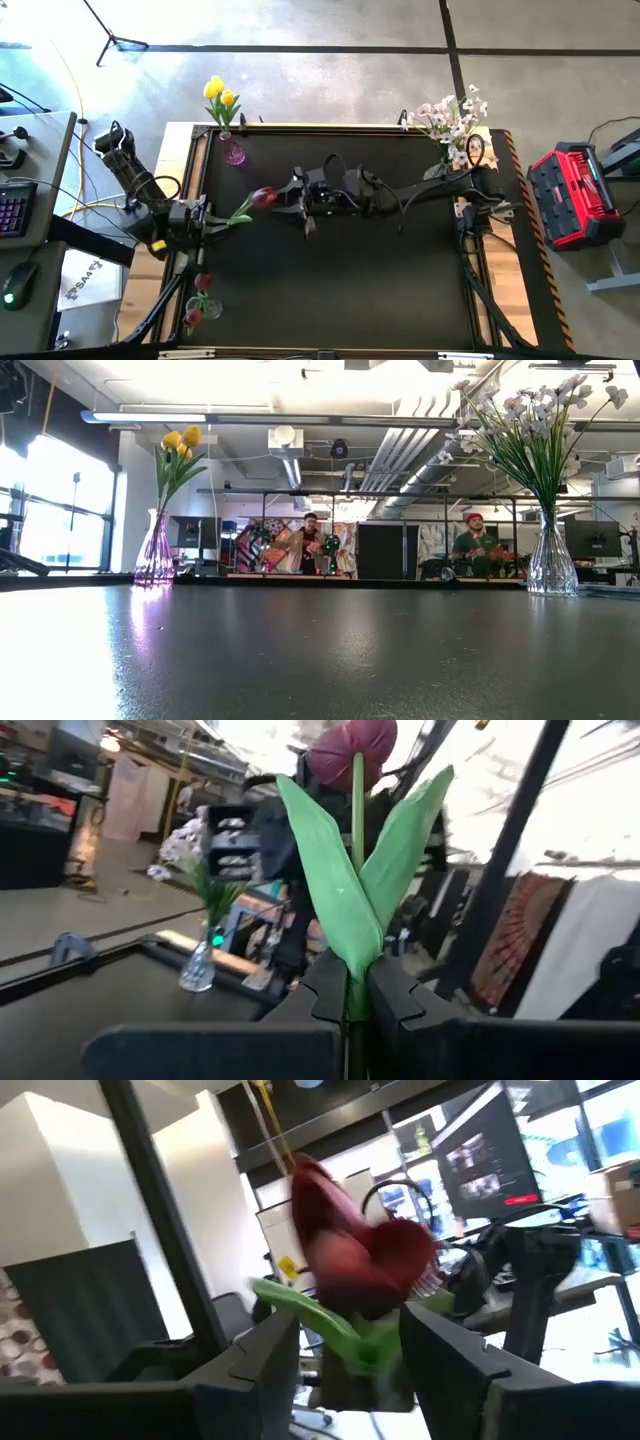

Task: Sort flowers into vase by color
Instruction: Put the red flower into the bottom transparent vase

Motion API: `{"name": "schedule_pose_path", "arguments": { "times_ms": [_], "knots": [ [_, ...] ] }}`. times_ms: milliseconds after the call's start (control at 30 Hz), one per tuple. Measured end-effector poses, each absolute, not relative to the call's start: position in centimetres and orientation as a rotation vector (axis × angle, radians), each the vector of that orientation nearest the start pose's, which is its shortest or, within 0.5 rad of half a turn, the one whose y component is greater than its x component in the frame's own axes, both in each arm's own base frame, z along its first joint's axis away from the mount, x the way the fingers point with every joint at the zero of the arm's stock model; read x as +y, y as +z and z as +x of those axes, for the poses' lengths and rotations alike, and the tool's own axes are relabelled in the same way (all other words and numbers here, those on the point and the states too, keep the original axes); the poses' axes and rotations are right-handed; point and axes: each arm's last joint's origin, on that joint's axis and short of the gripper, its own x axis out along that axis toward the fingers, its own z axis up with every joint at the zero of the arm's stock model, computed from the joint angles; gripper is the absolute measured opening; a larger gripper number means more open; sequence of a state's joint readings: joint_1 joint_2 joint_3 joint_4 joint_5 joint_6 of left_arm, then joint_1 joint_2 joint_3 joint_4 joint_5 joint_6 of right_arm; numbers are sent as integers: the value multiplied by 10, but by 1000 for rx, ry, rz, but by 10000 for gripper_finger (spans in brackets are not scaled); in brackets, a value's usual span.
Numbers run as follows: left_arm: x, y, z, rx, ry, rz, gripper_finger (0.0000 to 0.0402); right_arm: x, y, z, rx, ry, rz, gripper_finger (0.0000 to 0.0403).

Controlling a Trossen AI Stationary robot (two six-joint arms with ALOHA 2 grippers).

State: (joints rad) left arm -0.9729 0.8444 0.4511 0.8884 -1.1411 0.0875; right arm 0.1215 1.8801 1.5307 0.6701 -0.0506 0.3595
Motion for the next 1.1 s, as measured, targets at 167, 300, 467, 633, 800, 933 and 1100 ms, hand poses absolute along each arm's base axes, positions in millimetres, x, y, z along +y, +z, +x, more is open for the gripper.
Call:
{"name": "schedule_pose_path", "arguments": {
  "times_ms": [167,300,467,633,800,933,1100],
  "knots": [
    [-117,296,121,-217,219,-320,0,56,357,440,-274,238,360,153],
    [-115,293,125,-203,241,-287,0,54,357,440,-275,234,353,145],
    [-113,287,131,-173,248,-264,0,47,351,442,-217,222,361,119],
    [-113,281,139,-159,270,-250,0,43,349,443,-194,214,362,91],
    [-115,276,145,-146,284,-246,0,43,347,444,-167,218,359,42],
    [-118,272,148,-130,282,-224,0,43,343,444,-123,249,352,6],
    [-121,268,151,-117,285,-212,10,41,342,445,-105,256,351,3]
  ]
}}
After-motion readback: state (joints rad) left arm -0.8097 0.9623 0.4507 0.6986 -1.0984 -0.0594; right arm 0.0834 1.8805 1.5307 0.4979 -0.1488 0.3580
